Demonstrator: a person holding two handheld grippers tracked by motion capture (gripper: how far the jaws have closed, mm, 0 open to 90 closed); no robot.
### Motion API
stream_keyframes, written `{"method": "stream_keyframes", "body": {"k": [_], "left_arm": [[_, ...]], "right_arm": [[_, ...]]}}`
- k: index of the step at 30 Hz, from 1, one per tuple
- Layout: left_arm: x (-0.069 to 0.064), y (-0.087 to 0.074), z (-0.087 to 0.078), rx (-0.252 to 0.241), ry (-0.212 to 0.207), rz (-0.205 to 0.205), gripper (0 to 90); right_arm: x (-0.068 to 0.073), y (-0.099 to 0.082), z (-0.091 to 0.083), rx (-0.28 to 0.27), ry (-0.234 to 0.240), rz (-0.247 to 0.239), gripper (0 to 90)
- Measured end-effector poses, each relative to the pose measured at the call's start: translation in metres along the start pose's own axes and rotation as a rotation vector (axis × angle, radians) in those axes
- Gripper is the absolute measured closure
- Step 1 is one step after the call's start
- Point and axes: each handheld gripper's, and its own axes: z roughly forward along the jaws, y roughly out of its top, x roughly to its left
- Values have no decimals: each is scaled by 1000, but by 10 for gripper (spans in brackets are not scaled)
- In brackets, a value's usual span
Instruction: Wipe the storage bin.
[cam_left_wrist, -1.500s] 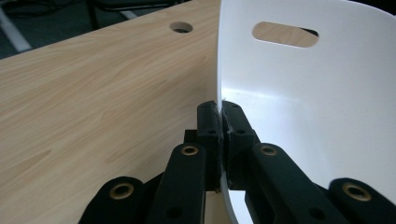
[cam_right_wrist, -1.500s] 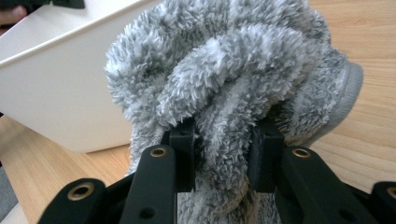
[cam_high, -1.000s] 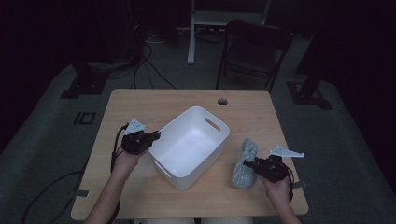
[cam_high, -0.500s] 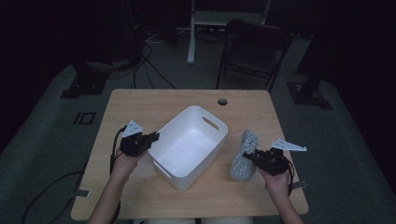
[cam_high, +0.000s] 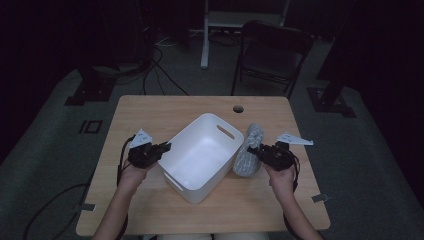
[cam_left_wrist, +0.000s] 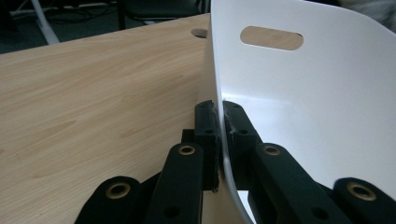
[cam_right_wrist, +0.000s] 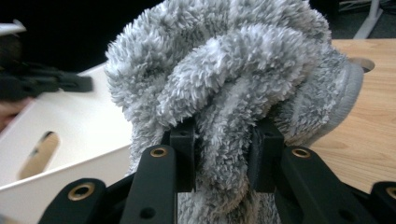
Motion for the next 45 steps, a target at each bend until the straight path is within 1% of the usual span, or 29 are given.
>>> {"method": "stream_keyframes", "body": {"k": [2,3,4,7,9,11,13,15,18,20,26,29,33,38,39,40,43,45], "left_arm": [[2,-1,0,-6,-15,-19,854],[2,-1,1,-11,-16,-17,852],[2,-1,1,-12,-18,-15,849],[2,-1,1,-13,-20,-20,848],[2,-1,1,-12,-26,-21,848],[2,-1,1,-14,-28,-7,847],[2,-1,1,-13,-29,8,847],[3,-2,1,-18,-39,-3,846],[4,-2,1,-21,-44,1,843],[4,-2,1,-22,-49,-1,840],[4,-1,1,-18,-46,13,841],[5,-1,2,-18,-49,6,841],[4,-1,1,-17,-47,11,842],[4,-1,1,-17,-45,16,841],[4,-1,1,-16,-46,13,840],[4,-1,1,-20,-50,7,839],[4,-1,1,-18,-46,19,838],[4,-2,1,-21,-49,8,838]], "right_arm": [[-1,-1,10,19,-7,2,684],[-2,-2,14,26,-14,4,684],[-3,-4,17,21,-13,11,684],[-5,-5,18,23,-11,19,684],[-7,-7,19,32,-19,23,686],[-7,-9,20,30,-16,34,687],[-8,-10,22,45,-18,35,687],[-9,-13,24,60,-22,39,687],[-11,-17,28,84,-29,48,686],[-13,-20,30,98,-35,45,686],[-18,-28,37,137,-48,56,686],[-20,-31,40,154,-52,58,686],[-22,-36,44,182,-62,58,686],[-24,-40,48,200,-71,64,686],[-26,-46,53,224,-83,64,686],[-27,-49,55,232,-88,60,686],[-29,-54,59,251,-95,62,687],[-31,-61,65,278,-107,62,686]]}}
